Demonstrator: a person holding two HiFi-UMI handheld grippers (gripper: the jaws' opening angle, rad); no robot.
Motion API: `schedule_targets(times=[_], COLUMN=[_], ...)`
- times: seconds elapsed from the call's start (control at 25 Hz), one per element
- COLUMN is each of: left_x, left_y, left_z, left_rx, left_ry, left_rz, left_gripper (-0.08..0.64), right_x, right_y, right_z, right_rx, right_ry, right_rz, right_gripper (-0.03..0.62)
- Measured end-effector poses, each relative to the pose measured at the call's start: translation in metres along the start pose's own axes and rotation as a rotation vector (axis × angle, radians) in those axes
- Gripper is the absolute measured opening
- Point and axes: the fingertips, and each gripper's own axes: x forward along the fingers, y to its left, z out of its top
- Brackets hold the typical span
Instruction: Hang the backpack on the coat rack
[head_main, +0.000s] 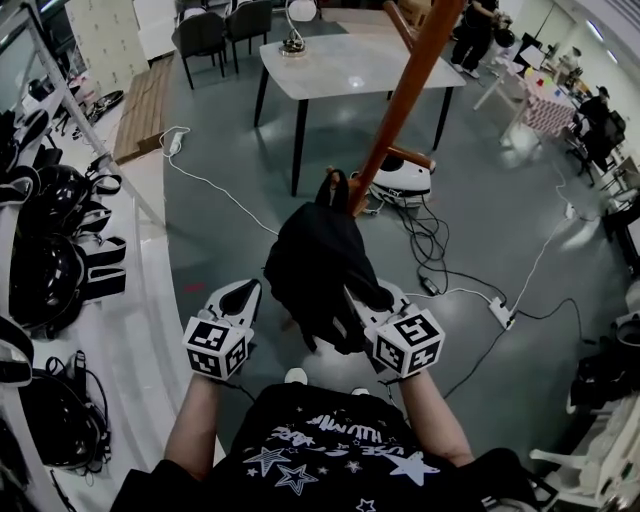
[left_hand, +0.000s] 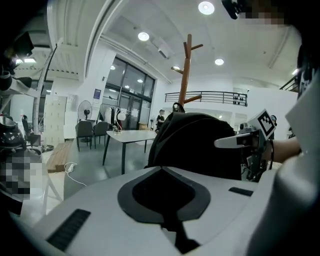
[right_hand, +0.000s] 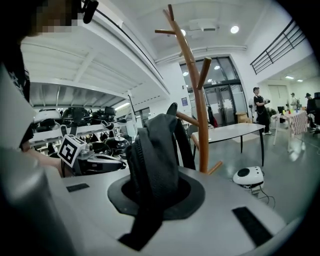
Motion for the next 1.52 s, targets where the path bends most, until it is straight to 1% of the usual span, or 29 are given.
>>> schedule_targets(times=[0.32,0.48,0.56,0.68,0.84,1.08,1.24,1.36,1.52], left_x=[0.007,0.015,0.022,0.031,0.034,0.034,0.036,0.036,0.036], left_y=[0.01,0.008,0.006,0.006,0.008,0.019,0.018,0.016,0.013], left_z=[0.003,0.023,0.032,0.035,0.025,0.009,0.004,-0.001,-0.005], left_rx=[0.005,0.081,0.1,0.089,0.068,0.045,0.037,0.035,0.032], left_ry=[0.001,-0.021,-0.034,-0.04,-0.02,0.017,0.037,0.054,0.067], left_rz=[-0.029,-0.059,-0.076,-0.095,-0.103,-0.089,-0.082,-0.08,-0.084], left_gripper=[0.02,0.02,0.02,0.02,0.02,0.02,0.02,0.02,0.02], right_x=[0.011,0.013,0.015,0.02,0.026,0.032,0.032,0.031,0.031], right_y=[-0.005,-0.009,-0.014,-0.021,-0.032,-0.049,-0.063,-0.067,-0.071], right_z=[-0.003,-0.001,-0.002,-0.005,-0.012,-0.027,-0.037,-0.045,-0.053], right_rx=[0.02,0.045,0.062,0.086,0.107,0.14,0.16,0.162,0.17], right_ry=[0.009,0.0,-0.003,-0.005,0.001,0.02,0.039,0.053,0.046], right_rz=[-0.047,-0.065,-0.076,-0.091,-0.111,-0.148,-0.169,-0.175,-0.179], right_gripper=[0.052,0.052,0.052,0.052,0.052,0.052,0.052,0.052,0.052])
